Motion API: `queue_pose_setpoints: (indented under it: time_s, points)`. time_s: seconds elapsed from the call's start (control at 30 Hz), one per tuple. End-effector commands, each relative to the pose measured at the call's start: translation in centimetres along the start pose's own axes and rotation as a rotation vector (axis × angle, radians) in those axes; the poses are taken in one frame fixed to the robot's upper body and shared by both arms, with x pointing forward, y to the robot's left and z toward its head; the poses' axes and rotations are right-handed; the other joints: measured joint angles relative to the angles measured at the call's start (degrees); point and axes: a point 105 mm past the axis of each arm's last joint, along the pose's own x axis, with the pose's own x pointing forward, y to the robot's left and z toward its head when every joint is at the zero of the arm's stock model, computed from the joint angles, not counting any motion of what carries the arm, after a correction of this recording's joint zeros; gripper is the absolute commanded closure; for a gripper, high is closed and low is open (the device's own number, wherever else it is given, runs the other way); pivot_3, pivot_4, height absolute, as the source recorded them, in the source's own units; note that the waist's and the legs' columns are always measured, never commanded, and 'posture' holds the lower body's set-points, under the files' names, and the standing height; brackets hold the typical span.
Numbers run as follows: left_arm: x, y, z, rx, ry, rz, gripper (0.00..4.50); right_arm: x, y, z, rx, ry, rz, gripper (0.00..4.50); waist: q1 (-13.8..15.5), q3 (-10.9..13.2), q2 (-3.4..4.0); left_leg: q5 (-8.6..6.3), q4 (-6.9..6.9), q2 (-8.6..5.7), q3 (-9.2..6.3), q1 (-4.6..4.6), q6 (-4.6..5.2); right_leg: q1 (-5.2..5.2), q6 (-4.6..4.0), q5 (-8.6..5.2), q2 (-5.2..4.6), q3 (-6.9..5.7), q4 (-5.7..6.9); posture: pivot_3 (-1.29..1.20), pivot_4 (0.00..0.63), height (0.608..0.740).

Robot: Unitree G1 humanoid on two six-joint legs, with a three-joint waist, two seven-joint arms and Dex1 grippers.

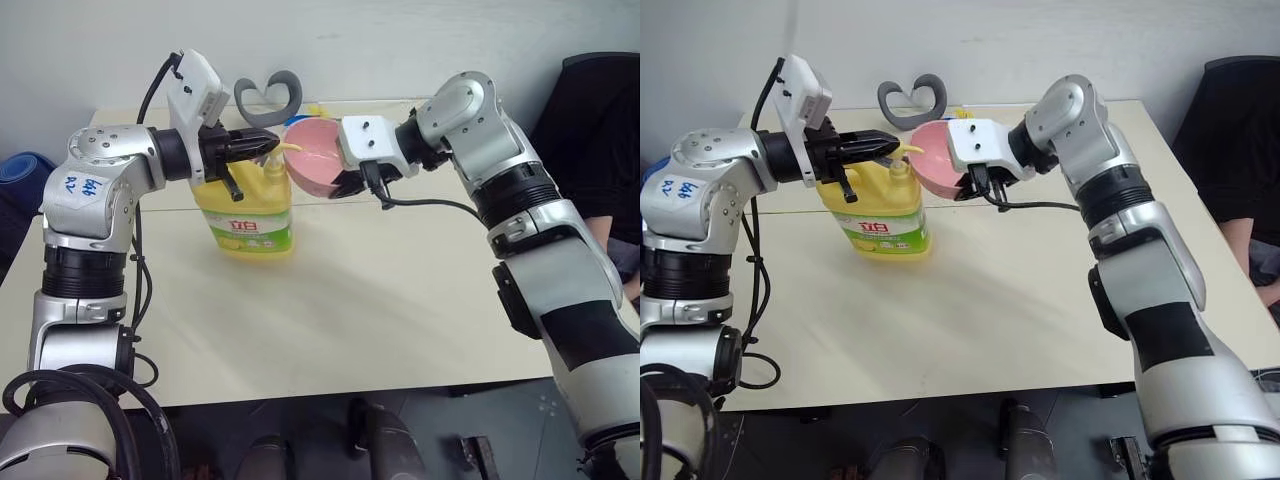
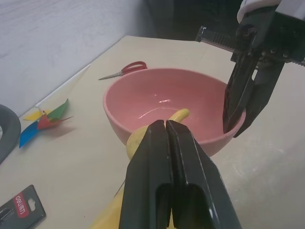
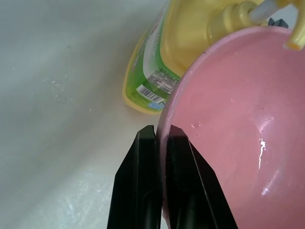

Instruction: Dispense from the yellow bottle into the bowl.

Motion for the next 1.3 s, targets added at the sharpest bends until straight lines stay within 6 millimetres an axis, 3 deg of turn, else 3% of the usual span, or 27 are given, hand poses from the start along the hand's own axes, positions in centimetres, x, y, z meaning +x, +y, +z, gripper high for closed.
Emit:
queue_pose_setpoints:
  time_s: [0.03, 0.47, 0.8, 1.2, 1.3]
  points:
    - [0.8, -0.5, -2.8, -0.034, 0.116, -0.008, 4.46, -1.1, -1.3, 2.6, -0.088, -0.039, -0.033, 4.5, 0.02, 0.0, 0.0, 0.0, 0.0, 0.0, 0.0, 0.0, 0.0, 0.0, 0.0, 0.0, 0.0, 0.01, 0.01, 0.0, 0.15, 0.74]
    - [1.7, -0.8, -6.0, -0.126, 0.246, 0.031, 4.46, -1.0, -1.2, 2.9, -0.111, -0.033, -0.022, 4.5, 0.32, -0.04, 0.02, 0.04, 0.01, -0.01, 0.01, 0.14, -0.08, 0.14, -0.08, 0.0, -0.03, 0.12, 0.18, 0.0, 0.15, 0.74]
    - [1.5, -0.4, -5.7, -0.198, 0.256, 0.029, 4.46, -0.9, -1.3, 2.8, -0.125, -0.02, -0.032, 4.5, 0.34, -0.07, 0.07, 0.05, 0.0, -0.01, 0.0, 0.14, -0.09, 0.17, -0.1, -0.01, -0.03, 0.16, 0.22, 0.0, 0.15, 0.74]
    - [1.0, -1.2, -8.2, -0.344, 0.362, 0.002, 4.46, -0.7, -1.4, 3.2, -0.152, -0.011, -0.026, 4.5, 0.28, -0.22, 0.21, 0.06, -0.07, 0.0, 0.0, 0.33, -0.1, 0.27, -0.13, -0.03, -0.02, 0.28, 0.3, 0.0, 0.15, 0.74]
    - [0.9, -1.3, -8.8, -0.348, 0.392, 0.008, 4.46, -0.7, -1.4, 3.2, -0.154, -0.01, -0.024, 4.5, 0.29, -0.23, 0.2, 0.06, -0.25, -0.01, 0.03, 0.84, -0.11, 0.4, -0.14, -0.04, 0.0, 0.46, 0.3, 0.0, 0.15, 0.74]
